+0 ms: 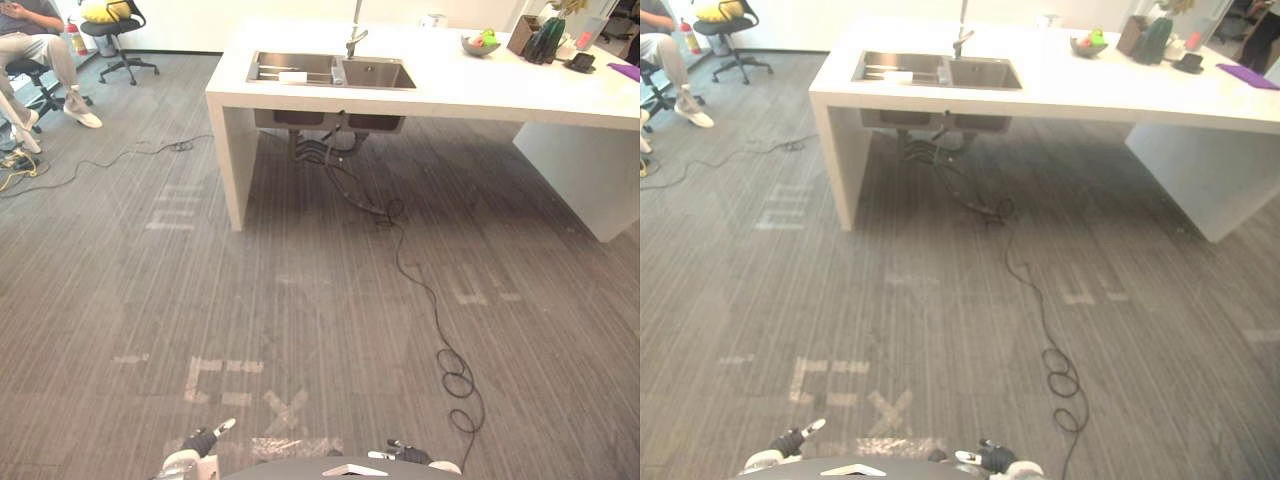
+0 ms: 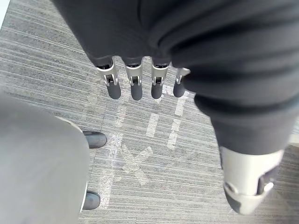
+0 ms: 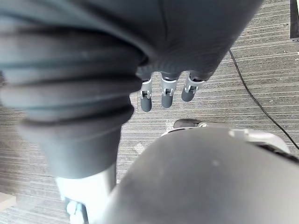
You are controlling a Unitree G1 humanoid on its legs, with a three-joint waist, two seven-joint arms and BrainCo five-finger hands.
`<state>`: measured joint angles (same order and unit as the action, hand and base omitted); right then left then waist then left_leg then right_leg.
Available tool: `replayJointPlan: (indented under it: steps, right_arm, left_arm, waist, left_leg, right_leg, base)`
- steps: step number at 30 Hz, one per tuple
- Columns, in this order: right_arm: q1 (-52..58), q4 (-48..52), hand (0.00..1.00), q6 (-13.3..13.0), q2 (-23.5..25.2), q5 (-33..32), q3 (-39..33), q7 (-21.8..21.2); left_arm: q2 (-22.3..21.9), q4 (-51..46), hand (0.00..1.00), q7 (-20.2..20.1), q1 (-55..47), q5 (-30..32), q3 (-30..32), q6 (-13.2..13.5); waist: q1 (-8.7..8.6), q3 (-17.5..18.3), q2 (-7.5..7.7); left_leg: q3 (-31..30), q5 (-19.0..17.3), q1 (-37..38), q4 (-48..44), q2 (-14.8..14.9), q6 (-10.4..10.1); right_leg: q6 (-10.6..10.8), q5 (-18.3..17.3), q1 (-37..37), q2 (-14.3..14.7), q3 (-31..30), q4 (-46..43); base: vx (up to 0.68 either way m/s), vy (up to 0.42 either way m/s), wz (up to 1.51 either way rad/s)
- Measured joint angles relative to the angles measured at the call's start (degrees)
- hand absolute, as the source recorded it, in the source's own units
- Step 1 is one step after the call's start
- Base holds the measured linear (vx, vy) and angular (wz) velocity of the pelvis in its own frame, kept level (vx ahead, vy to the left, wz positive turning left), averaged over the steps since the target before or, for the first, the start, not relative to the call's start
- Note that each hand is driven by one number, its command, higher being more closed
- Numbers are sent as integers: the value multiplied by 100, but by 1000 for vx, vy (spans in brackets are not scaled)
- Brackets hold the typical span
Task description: Walk over to the sink, pick up the cup, carry it to the dishwasher, place the cup inside the dishwasher, then close the dishwasher door
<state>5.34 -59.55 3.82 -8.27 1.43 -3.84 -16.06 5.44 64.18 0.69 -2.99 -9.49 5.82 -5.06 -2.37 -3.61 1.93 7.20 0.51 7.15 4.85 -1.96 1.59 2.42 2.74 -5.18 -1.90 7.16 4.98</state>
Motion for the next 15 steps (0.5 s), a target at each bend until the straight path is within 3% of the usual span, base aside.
replayJointPlan:
  steps: [6, 15]
  right_arm:
    - [3, -72, 0, -58, 28, 4, -117, 0]
    - [-1, -223, 0, -156, 45, 2, -209, 0]
  left_arm:
    - [7, 13, 0, -26, 2, -277, 166, -395]
    - [20, 41, 0, -56, 8, -382, 208, -487]
  waist:
    - [-9, 40, 9]
    - [-9, 64, 19]
  left_leg:
    - [0, 8, 2, 0, 0, 5]
    - [-56, 15, 4, 3, -13, 12]
  right_leg:
    - [6, -4, -3, -2, 2, 0]
    - [7, -4, -32, -13, 27, -6]
  base:
    - [0, 0, 0]
    - [3, 1, 1]
